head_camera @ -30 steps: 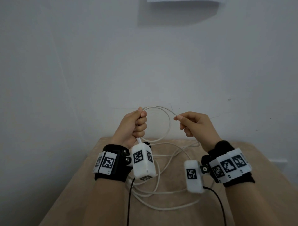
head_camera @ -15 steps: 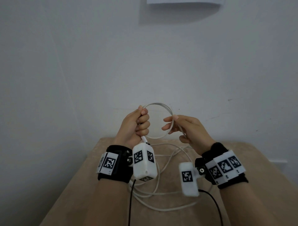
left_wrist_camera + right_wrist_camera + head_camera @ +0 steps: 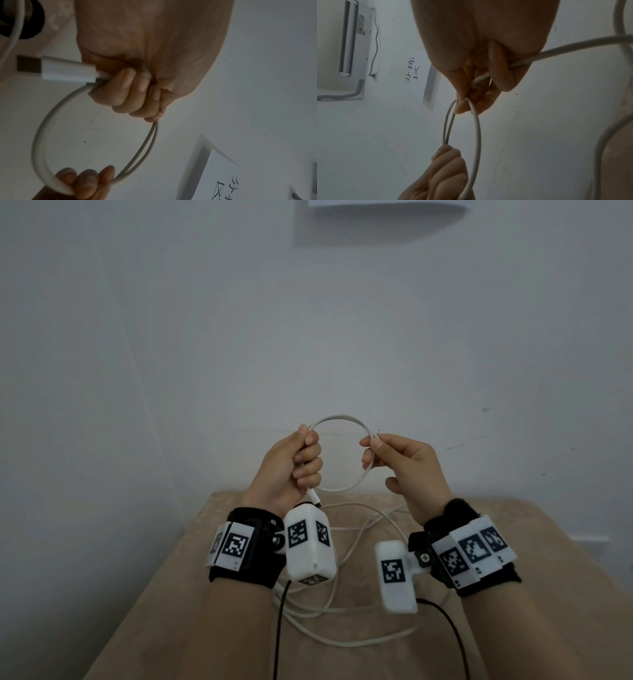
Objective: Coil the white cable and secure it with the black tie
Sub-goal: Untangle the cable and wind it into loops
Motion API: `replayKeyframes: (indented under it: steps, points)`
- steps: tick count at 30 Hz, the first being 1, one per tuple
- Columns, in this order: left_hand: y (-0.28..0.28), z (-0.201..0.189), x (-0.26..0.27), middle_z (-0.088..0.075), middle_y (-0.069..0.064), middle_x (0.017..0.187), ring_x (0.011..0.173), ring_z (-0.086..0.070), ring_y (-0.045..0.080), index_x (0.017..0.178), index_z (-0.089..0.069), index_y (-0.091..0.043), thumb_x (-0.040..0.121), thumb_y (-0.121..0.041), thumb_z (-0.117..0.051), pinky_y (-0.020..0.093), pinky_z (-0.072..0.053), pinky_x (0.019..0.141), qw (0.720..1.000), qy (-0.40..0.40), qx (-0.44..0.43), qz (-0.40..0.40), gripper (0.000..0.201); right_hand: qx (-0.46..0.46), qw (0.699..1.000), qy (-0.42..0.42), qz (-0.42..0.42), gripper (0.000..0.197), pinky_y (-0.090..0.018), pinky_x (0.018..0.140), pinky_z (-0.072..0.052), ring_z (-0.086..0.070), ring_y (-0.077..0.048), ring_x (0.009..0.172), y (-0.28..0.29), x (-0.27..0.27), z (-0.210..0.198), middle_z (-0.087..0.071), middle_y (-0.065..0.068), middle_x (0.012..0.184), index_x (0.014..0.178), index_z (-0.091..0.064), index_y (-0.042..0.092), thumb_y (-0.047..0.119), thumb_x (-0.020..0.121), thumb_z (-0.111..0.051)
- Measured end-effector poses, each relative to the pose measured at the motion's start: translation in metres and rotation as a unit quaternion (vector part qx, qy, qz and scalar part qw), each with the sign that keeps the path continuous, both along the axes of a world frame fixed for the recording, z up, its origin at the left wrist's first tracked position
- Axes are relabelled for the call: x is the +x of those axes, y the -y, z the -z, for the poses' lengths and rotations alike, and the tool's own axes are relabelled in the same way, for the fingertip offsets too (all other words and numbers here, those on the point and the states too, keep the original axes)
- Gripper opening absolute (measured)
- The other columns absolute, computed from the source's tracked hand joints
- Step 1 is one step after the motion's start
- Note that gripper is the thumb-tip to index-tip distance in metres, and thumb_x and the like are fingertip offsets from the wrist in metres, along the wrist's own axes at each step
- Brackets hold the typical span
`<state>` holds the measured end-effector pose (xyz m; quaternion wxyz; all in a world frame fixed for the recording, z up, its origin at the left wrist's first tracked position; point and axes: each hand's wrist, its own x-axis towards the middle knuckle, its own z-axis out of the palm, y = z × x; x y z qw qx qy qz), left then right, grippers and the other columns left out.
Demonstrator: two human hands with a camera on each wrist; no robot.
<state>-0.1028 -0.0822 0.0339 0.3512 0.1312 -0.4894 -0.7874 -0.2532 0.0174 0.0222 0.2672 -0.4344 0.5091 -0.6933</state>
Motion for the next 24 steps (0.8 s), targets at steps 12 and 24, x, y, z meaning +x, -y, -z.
replayKeyframes:
  steps: [12, 24]
  points:
    - [0.0, 0.004, 0.007, -0.038, -0.003, 0.051, 0.042, -0.039, 0.008, 0.087, -0.058, -0.003, 0.101, -0.019, -0.036, 0.02, -0.041, 0.045, 0.999, 0.045, -0.004, 0.01, 0.03, 0.036, 0.999, -0.033, 0.006, 0.019, -0.016, 0.038, -0.019, -0.054, -0.005, 0.055, -0.004, -0.013, -0.001, -0.06, 0.001, 0.059, 0.085, -0.071, 0.007, 0.01, 0.094, -0.054]
    - [0.0, 0.007, 0.009, -0.038, -0.005, 0.051, 0.041, -0.036, 0.005, 0.096, -0.059, -0.001, 0.1, -0.014, -0.037, 0.018, -0.039, 0.043, 0.995, 0.074, -0.06, 0.017, 0.026, 0.057, 0.995, -0.082, 0.002, 0.02, -0.016, 0.038, -0.02, -0.054, -0.003, 0.053, -0.007, -0.014, -0.003, -0.059, 0.002, 0.058, 0.085, -0.071, 0.006, 0.01, 0.094, -0.054]
